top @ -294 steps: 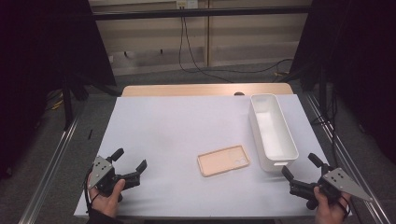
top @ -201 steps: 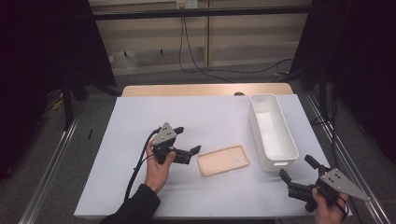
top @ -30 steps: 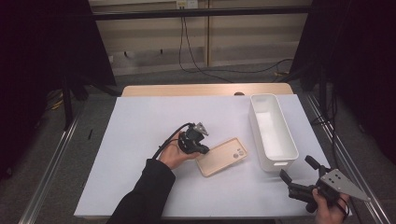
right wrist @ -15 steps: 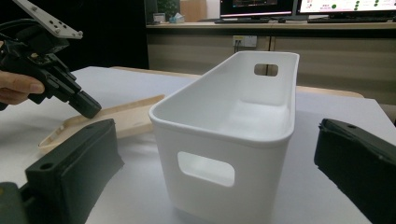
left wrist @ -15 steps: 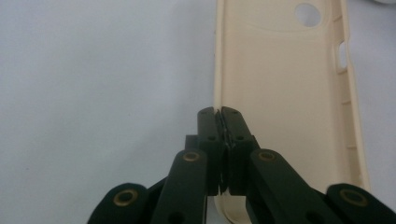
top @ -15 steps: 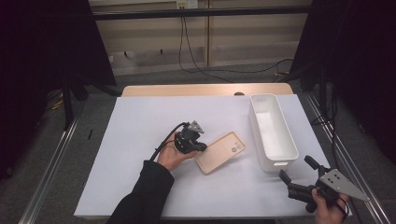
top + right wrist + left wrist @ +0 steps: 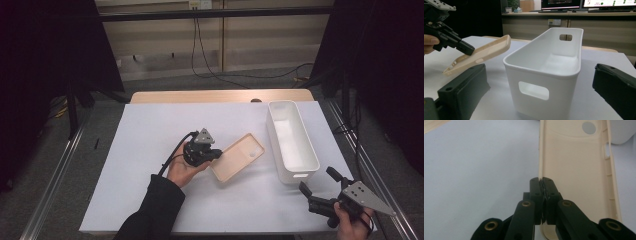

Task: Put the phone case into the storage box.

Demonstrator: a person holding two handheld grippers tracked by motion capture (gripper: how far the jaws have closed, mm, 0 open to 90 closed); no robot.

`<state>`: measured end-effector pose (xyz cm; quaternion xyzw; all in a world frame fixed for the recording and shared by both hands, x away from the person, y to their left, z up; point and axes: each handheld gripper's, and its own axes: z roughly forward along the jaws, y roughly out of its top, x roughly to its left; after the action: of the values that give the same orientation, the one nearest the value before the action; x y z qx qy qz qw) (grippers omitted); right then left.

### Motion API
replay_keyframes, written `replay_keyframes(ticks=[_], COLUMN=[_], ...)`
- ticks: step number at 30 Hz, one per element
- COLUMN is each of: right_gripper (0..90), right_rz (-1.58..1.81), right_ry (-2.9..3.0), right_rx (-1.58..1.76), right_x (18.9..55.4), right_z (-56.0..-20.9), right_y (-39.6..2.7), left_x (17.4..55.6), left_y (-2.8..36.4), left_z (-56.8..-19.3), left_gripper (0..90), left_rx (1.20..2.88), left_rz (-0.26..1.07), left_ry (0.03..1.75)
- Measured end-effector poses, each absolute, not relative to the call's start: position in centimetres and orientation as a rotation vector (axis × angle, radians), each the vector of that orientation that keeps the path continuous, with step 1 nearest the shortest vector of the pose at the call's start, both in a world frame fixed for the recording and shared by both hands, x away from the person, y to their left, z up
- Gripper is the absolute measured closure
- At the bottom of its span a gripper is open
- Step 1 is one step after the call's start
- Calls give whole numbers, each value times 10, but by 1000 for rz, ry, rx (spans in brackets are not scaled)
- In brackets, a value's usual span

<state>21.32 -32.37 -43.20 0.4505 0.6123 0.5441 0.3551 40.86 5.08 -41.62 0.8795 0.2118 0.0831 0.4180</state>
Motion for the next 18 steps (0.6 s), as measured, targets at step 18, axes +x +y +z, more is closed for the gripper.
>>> replay_keyframes(ticks=[18], right_gripper=[0], right_rz=[1403], right_ry=[1579], right_rx=[1162], right_x=[214], right_z=[-432], right_y=[-324], left_x=[391], left_y=[70], left_z=[-402], left_gripper=[878], left_rx=[1963], left_rz=[322], left_ry=[579])
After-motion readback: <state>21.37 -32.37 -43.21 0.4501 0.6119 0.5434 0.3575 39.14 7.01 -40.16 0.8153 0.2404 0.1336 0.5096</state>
